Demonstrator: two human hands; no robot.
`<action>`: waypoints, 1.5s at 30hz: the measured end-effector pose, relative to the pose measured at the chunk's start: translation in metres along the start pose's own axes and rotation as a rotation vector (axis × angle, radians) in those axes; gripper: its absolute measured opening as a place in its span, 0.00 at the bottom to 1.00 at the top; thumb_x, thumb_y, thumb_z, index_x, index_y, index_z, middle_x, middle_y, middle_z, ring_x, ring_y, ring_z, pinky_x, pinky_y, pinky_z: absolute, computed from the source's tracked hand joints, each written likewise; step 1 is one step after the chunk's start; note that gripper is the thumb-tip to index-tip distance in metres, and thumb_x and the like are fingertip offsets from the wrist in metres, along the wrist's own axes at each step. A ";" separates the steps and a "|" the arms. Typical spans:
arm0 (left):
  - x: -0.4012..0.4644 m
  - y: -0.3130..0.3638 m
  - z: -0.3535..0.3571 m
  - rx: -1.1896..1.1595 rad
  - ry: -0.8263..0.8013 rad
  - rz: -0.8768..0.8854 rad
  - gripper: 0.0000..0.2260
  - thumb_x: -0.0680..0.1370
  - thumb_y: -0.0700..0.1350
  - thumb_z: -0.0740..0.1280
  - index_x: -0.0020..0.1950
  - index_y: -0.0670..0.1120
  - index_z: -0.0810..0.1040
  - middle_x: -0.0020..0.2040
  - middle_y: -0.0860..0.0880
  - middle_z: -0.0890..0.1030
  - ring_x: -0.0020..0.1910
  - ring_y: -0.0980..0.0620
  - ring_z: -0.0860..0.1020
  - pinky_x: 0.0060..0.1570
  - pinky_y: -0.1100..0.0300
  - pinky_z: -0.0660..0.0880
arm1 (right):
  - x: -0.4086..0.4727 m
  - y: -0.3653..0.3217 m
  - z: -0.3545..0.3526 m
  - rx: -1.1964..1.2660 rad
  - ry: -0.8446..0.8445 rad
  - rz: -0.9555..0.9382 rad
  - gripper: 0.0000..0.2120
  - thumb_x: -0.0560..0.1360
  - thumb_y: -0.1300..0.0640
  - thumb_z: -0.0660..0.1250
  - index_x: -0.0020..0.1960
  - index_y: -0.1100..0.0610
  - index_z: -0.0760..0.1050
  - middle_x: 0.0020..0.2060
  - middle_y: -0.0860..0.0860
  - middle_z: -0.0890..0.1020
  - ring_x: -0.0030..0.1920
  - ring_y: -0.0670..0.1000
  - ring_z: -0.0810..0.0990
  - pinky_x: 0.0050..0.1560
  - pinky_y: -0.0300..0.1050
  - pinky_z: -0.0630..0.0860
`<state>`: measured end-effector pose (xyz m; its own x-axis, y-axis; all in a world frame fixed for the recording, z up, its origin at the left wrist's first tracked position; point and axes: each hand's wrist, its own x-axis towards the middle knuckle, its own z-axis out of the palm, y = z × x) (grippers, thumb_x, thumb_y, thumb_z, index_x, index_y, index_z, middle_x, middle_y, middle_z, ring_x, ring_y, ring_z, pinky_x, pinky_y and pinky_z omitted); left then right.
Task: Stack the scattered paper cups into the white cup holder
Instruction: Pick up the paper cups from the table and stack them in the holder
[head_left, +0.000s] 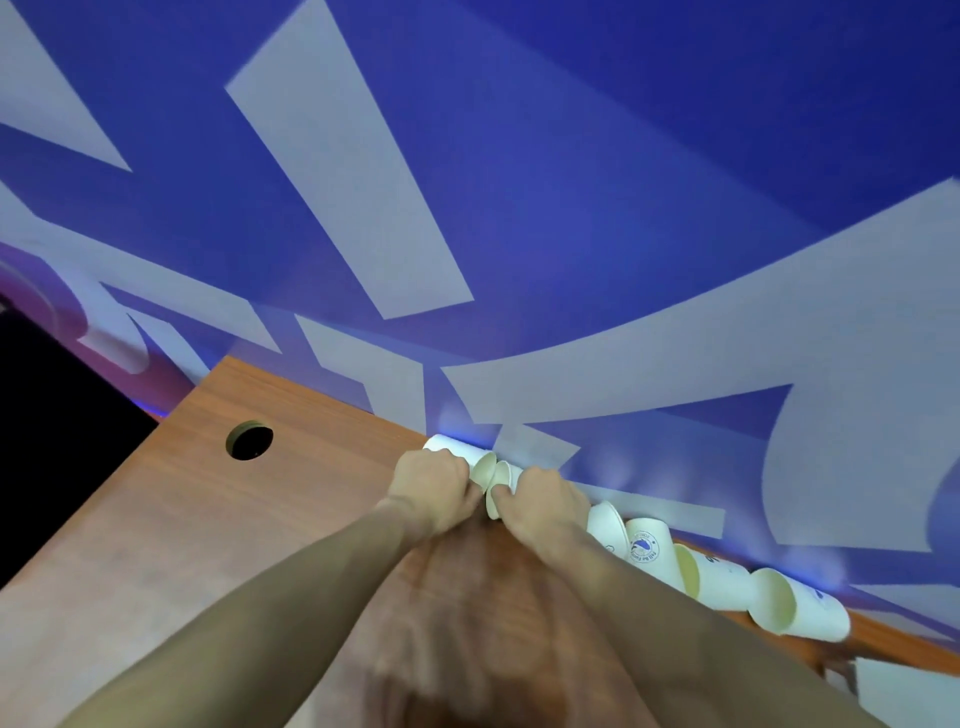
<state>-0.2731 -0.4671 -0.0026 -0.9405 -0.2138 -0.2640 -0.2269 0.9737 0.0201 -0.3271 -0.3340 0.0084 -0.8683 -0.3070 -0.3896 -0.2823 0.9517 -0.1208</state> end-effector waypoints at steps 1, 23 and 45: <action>-0.003 -0.001 -0.004 -0.020 -0.001 -0.028 0.13 0.80 0.52 0.55 0.41 0.48 0.72 0.48 0.47 0.81 0.43 0.46 0.76 0.40 0.58 0.66 | -0.004 0.002 -0.004 -0.005 -0.001 0.001 0.13 0.77 0.46 0.57 0.44 0.55 0.72 0.48 0.53 0.81 0.50 0.57 0.80 0.42 0.44 0.67; -0.148 0.008 -0.128 -0.397 -0.020 -0.106 0.12 0.78 0.47 0.55 0.39 0.45 0.72 0.33 0.47 0.77 0.27 0.48 0.77 0.33 0.60 0.69 | -0.169 0.052 -0.118 0.222 0.116 -0.010 0.15 0.74 0.50 0.59 0.33 0.55 0.61 0.32 0.50 0.69 0.33 0.53 0.67 0.29 0.44 0.59; -0.197 0.283 -0.154 -0.508 -0.064 0.260 0.13 0.75 0.47 0.58 0.32 0.46 0.61 0.27 0.46 0.68 0.26 0.47 0.70 0.32 0.55 0.65 | -0.324 0.312 -0.136 0.607 0.319 0.254 0.17 0.73 0.52 0.61 0.29 0.58 0.64 0.23 0.54 0.72 0.26 0.56 0.72 0.35 0.46 0.72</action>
<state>-0.1912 -0.1615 0.2037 -0.9681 0.0479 -0.2458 -0.0983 0.8300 0.5491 -0.1894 0.0620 0.2213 -0.9797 0.0252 -0.1991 0.1392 0.8002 -0.5833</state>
